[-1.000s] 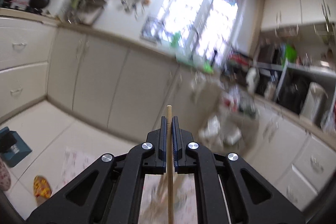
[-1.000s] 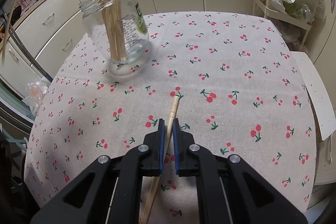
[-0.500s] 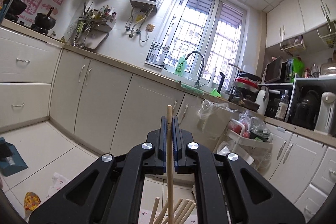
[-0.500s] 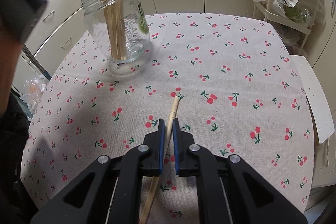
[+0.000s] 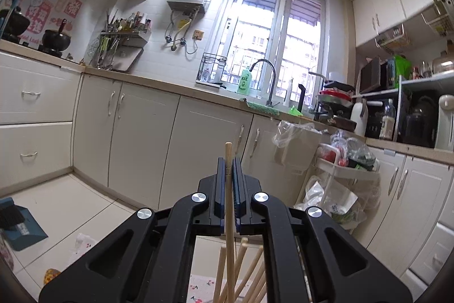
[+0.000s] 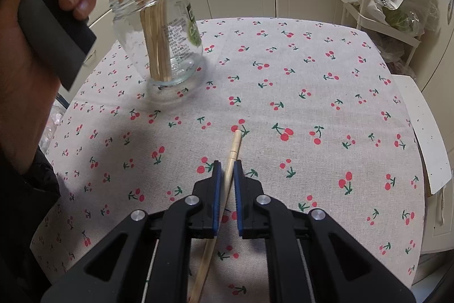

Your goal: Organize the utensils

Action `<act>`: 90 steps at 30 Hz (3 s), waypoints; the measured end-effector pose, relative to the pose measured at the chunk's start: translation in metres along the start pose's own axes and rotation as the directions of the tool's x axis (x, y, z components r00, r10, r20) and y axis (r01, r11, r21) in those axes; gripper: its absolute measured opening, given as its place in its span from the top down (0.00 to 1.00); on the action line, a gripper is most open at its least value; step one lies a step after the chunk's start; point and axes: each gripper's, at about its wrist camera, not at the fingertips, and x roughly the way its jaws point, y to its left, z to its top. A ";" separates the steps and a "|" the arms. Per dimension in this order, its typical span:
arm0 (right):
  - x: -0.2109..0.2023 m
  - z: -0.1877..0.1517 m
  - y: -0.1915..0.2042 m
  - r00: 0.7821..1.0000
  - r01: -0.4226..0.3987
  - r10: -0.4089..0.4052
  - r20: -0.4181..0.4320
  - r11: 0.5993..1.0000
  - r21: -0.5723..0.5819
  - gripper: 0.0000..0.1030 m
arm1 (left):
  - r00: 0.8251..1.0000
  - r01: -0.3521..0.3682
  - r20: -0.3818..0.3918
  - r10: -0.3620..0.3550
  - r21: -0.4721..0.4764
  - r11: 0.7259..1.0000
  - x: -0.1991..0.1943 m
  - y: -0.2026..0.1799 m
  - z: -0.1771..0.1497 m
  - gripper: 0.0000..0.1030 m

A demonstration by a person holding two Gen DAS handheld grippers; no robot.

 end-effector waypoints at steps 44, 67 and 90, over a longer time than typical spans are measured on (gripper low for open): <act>-0.135 0.082 0.017 0.645 -0.259 0.079 0.760 0.959 0.120 0.94 | 0.932 -0.167 -0.345 0.116 -0.123 0.978 -0.119 0.114 -0.101 0.30; -0.055 0.156 0.055 0.533 -0.049 -0.143 0.834 0.979 0.200 0.94 | 0.924 -0.148 -0.375 0.074 -0.173 0.974 -0.107 0.114 -0.106 0.26; -0.071 0.091 0.079 0.633 0.068 -0.102 0.768 0.995 0.076 0.66 | 0.915 -0.164 -0.396 0.079 -0.185 0.969 -0.103 0.115 -0.108 0.15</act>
